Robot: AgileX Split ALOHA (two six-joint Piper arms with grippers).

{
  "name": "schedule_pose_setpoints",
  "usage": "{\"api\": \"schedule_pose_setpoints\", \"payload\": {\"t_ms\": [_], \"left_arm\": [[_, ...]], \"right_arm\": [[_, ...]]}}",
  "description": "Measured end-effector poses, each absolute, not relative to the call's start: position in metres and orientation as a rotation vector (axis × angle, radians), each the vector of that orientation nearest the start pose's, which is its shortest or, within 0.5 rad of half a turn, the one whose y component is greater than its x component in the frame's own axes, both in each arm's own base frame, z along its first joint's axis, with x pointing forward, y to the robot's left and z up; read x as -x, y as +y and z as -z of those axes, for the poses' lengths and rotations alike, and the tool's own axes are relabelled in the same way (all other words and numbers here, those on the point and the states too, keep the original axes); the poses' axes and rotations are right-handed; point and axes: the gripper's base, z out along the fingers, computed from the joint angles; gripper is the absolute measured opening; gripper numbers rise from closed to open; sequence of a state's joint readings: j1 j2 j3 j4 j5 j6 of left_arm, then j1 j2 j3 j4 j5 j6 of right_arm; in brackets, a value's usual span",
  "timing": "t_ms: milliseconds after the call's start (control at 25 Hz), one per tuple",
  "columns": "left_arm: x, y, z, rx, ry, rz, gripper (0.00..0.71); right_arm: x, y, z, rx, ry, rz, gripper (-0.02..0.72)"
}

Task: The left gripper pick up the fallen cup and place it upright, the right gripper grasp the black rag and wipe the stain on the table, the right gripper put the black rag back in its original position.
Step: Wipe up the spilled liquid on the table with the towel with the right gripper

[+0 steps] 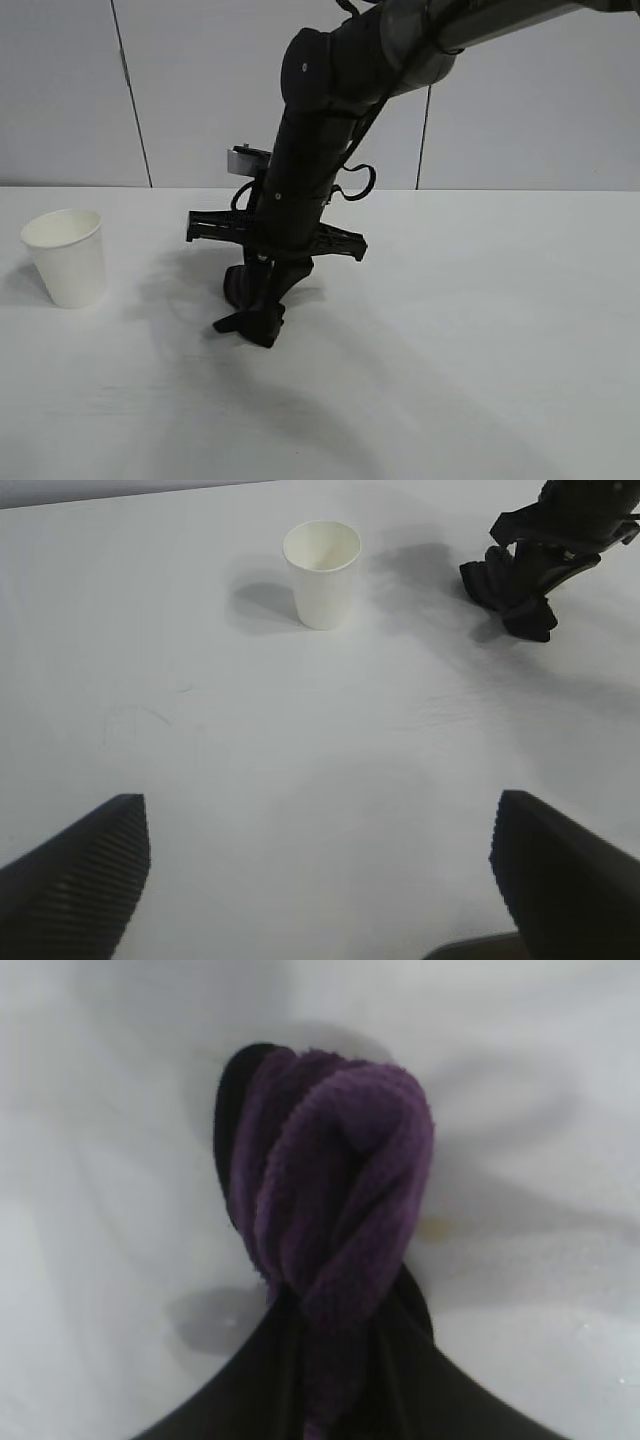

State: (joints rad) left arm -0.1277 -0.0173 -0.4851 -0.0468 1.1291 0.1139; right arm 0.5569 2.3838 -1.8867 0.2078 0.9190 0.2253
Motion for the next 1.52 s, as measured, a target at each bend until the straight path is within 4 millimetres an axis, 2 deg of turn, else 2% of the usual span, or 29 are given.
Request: {"api": "schedule_pose_setpoints", "payload": {"t_ms": [200,440,560,760,880,1000,1280,1520], "left_arm": [[0.009,-0.003,-0.268,-0.258,2.094,0.065,0.664],[0.009,-0.003,-0.268,-0.258,2.094,0.065,0.664],[0.009,-0.003,-0.268,-0.258,2.094,0.065,0.664],[0.009,-0.003,-0.268,-0.258,2.094,0.065,0.664],[0.009,-0.003,-0.268,-0.258,2.094,0.065,0.664],[0.009,-0.003,-0.268,-0.258,2.094,0.064,0.664],[0.009,-0.003,-0.268,-0.258,2.094,0.064,0.664],[0.009,-0.003,-0.268,-0.258,2.094,0.064,0.664]], "right_arm": [[-0.417,0.253,-0.124,0.332,2.980,-0.280,0.094],[-0.418,0.245,-0.125,0.337,3.009,-0.218,0.094],[-0.415,0.249,-0.126,0.284,3.034,-0.323,0.094],[-0.408,0.273,-0.131,0.231,3.019,-0.696,0.094],[-0.408,0.280,-0.132,0.235,2.977,-0.735,0.094],[-0.409,0.279,-0.131,0.243,2.976,-0.685,0.094],[-0.409,0.266,-0.126,0.317,3.019,-0.450,0.094],[-0.410,0.266,-0.128,0.320,3.007,-0.441,0.095]]}}
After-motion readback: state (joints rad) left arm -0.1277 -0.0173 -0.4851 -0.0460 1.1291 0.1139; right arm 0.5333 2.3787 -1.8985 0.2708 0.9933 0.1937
